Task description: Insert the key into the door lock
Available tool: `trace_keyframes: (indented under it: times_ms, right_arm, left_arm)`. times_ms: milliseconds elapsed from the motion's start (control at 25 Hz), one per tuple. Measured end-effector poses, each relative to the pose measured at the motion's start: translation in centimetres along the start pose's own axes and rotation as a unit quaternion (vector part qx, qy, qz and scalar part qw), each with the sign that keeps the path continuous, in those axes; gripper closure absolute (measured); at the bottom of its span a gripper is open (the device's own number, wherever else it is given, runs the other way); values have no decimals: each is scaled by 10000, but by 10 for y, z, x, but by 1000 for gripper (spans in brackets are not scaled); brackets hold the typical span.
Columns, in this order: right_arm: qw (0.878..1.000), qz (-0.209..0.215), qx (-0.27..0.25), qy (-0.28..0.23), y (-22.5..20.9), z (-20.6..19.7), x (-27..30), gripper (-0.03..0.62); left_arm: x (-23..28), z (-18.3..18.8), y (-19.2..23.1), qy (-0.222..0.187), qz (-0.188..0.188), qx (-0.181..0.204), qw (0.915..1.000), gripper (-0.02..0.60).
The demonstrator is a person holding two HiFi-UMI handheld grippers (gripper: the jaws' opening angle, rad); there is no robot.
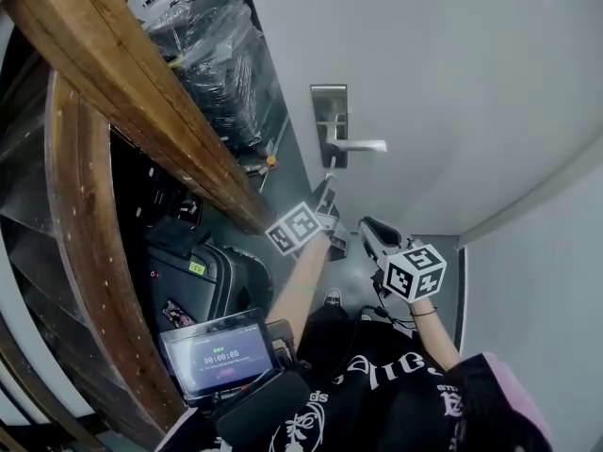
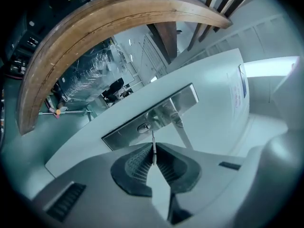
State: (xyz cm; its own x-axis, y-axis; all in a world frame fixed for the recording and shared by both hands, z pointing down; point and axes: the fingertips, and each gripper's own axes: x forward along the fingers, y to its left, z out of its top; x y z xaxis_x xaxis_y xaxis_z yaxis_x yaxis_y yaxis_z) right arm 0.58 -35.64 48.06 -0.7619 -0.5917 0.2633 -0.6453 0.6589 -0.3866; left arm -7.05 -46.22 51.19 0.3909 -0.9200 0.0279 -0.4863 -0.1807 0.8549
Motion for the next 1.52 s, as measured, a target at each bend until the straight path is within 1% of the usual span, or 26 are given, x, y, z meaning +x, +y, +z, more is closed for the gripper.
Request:
trace_keyframes:
  times_ms: [120,280,520,600,680,800,920,1040,1080,1280,1520]
  right_arm:
    - [9999,-110,17,-54,-4,4,7,557]
    - [9996,-258,56,-94,-9,7,15,557]
    - [9991,-399,129,-88,-15,5,22,557]
    - [9989,-443,143,-80,-18,5,23,557]
    - [9987,-479,157,-67,-20,4,24,557]
    - [9985,-513,182,-31,-22,0,24,557]
    - [9983,-549,211,11,-25,-6,24,557]
    - [9980,-585,236,40,-27,-11,23,557]
    - [9979,-599,241,47,-28,-12,23,557]
    - [9974,-669,254,44,-29,-15,20,557]
    - [9969,-737,281,1,-36,-16,20,557]
  left_arm:
    - [10,3,8,68,11,-68,10000,558]
    - [20,10,14,79,-52,-295,9995,558]
    - [33,14,17,191,-148,-361,9991,558]
    - [35,14,16,178,-190,-452,9986,558]
    - [35,15,15,51,-267,-776,9966,558]
    - [36,17,14,-179,-410,-1342,9900,558]
    - [38,16,16,-300,-419,-1683,9844,558]
    - [43,17,16,-399,-461,-2083,9762,558]
    - [44,17,16,-400,-452,-2136,9751,558]
    - [47,17,18,-351,-414,-2143,9753,558]
    - [61,21,23,-208,-388,-2086,9770,558]
